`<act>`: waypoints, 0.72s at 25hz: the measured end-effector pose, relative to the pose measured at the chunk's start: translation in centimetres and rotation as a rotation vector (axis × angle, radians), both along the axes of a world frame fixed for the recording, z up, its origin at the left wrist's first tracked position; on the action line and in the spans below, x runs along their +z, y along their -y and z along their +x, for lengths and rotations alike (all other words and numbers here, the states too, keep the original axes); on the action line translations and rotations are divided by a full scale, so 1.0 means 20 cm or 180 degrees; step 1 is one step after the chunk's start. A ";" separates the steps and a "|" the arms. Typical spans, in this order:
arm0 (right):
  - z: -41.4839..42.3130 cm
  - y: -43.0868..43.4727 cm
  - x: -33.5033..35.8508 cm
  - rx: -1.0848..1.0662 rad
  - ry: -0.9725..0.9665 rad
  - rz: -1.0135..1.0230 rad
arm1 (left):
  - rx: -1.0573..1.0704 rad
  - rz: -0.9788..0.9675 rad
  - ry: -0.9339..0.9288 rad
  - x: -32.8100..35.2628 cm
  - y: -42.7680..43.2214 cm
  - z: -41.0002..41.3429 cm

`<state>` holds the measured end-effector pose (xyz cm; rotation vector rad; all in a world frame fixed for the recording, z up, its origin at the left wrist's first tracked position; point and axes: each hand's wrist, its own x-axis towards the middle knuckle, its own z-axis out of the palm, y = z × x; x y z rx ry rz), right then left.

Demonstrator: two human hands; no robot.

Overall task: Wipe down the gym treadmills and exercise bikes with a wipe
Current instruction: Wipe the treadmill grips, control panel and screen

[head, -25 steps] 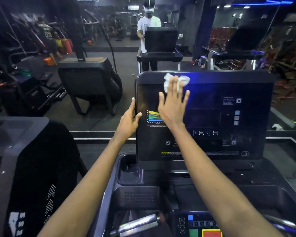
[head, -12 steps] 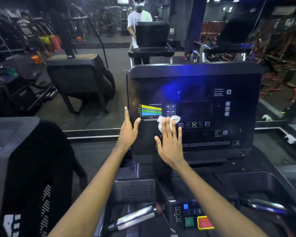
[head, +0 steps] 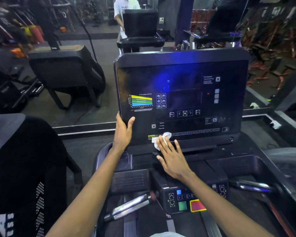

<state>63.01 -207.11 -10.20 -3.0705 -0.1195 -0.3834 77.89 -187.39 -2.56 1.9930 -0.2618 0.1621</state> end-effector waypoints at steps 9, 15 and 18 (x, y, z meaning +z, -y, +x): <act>-0.15 0.10 -0.10 -0.0281 0.0357 0.0687 | 0.0366 0.0211 0.0232 -0.01 0.04 -0.02; -0.10 -0.02 -0.04 0.0206 0.0352 0.0624 | 0.0750 0.0288 0.0524 0.00 0.14 -0.11; -0.13 0.13 -0.05 -0.0187 0.0625 0.0551 | 0.0735 0.0637 0.0809 -0.03 0.14 -0.15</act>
